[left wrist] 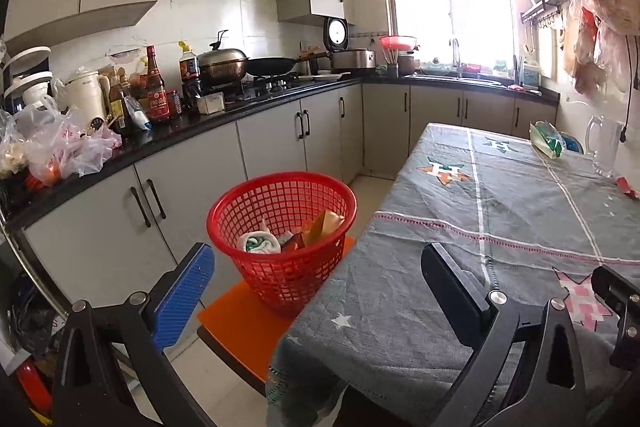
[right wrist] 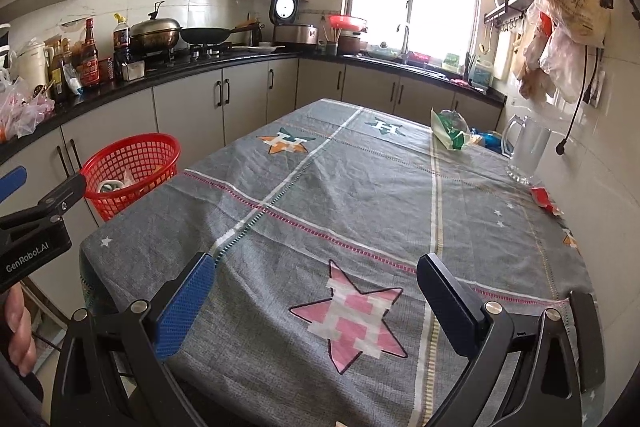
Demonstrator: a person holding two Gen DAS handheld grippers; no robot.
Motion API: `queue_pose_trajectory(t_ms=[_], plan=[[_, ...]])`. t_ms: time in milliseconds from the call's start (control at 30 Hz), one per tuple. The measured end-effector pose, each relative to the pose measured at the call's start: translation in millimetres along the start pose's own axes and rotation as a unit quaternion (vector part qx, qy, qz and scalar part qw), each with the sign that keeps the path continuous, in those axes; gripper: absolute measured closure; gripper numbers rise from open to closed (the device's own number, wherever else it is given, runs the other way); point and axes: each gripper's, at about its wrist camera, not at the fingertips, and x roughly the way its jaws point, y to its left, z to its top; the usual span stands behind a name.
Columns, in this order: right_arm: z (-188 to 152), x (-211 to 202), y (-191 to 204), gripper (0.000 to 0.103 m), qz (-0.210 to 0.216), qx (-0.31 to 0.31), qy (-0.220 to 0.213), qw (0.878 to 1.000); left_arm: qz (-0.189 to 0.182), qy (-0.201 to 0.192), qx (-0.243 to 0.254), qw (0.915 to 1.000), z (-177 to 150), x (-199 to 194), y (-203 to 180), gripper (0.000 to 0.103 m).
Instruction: Collect trash
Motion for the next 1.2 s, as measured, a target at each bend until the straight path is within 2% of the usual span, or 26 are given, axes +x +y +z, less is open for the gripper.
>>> queue_pose_trajectory(t_ms=[1200], plan=[[-4.4,12.0,0.0,0.0,-0.003,0.004,0.022,1.0,-0.017,0.018,0.012,0.9996,-8.0,9.0,-7.3,0.0]])
